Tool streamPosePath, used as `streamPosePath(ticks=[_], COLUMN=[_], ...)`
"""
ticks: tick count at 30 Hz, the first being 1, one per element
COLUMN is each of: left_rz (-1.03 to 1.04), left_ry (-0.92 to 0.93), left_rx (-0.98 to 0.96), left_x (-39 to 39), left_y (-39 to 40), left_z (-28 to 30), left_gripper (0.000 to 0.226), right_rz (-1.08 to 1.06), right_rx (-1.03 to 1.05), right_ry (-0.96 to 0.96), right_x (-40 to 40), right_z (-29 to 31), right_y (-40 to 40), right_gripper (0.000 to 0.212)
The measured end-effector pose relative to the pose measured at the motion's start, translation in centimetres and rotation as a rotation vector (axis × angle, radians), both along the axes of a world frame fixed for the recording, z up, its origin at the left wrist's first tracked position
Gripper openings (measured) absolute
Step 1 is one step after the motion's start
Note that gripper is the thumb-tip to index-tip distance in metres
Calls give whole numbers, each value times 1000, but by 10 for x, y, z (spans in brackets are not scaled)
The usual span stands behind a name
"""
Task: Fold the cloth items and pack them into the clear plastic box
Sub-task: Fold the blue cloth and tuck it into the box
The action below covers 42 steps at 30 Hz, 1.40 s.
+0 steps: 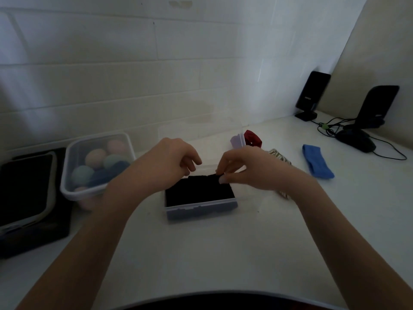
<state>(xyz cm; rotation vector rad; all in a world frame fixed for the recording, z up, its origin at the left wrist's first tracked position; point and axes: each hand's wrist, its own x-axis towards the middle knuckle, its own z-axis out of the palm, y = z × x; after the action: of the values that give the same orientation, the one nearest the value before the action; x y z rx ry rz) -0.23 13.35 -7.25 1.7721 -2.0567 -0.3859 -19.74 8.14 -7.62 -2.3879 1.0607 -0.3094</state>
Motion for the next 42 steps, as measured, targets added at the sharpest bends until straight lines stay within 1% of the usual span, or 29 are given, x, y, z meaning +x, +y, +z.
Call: streamPosePath(ticks=[2, 4, 6, 8, 11, 12, 13, 14, 16, 17, 18, 19, 21, 25, 28, 29, 31, 33, 34, 36, 38, 40, 42], left_rz=[-10, -28, -41, -50, -58, -62, -68, -74, -87, -93, -97, -100, -103, -96, -63, -55, -44, -17, 1, 33, 50, 70, 116], left_ry=[35, 53, 66, 83, 76, 75, 76, 77, 84, 92, 103, 113, 122, 135, 224, 296, 509, 727, 805, 919, 1092, 1293, 1428], left_rx=[-24, -42, -52, -49, -42, -43, -47, -53, -65, -70, -75, -79, -87, -118, -126, -117, -52, 57, 128, 301, 430, 439, 374], left_x=[-4, -9, -14, -16, -20, -22, -23, -25, -27, -28, -28, -29, -30, -31, -32, -32, -35, -39, -42, -50, -57, -60, -59], left_y=[1, 2, 3, 2, 1, 1, 1, 1, 0, 0, -1, -1, -3, -5, -6, -6, -7, -8, -10, -17, -25, -31, -36], left_z=[-2, -4, -7, -10, -15, -17, -18, -19, -20, -20, -20, -20, -21, -21, -18, -15, -9, -3, 0, 3, 3, 0, -6], left_gripper=[32, 27, 24, 23, 23, 23, 22, 21, 19, 18, 17, 17, 16, 15, 12, 11, 10, 14, 19, 31, 38, 36, 29], right_rz=[-25, -99, -201, -333, -589, -683, -766, -831, -893, -892, -880, -864, -842, -859, -880, -881, -839, -705, -614, -434, -276, -139, -45], right_rx=[-10, 54, 89, -13, -301, -362, -378, -340, -160, -71, -12, 10, -32, -213, -334, -377, -467, -506, -508, -502, -503, -515, -522], right_ry=[-73, -250, -452, -550, -542, -521, -474, -391, -143, -19, 64, 87, 2, -136, -330, -422, -593, -737, -775, -763, -698, -644, -586], right_x=[-6, -14, -26, -42, -69, -79, -90, -100, -117, -122, -124, -124, -122, -115, -105, -101, -88, -69, -59, -40, -25, -16, -12], right_z=[1, 3, 6, 4, -10, -17, -26, -36, -57, -66, -72, -76, -79, -77, -64, -55, -35, -22, -19, -20, -25, -30, -36], right_y=[-6, -12, -19, -32, -56, -63, -71, -78, -89, -91, -90, -89, -89, -84, -71, -65, -49, -30, -22, -8, 2, 7, 10], right_gripper=[15, 13, 17, 22, 29, 30, 32, 34, 43, 49, 51, 51, 47, 37, 28, 25, 24, 26, 27, 32, 38, 43, 47])
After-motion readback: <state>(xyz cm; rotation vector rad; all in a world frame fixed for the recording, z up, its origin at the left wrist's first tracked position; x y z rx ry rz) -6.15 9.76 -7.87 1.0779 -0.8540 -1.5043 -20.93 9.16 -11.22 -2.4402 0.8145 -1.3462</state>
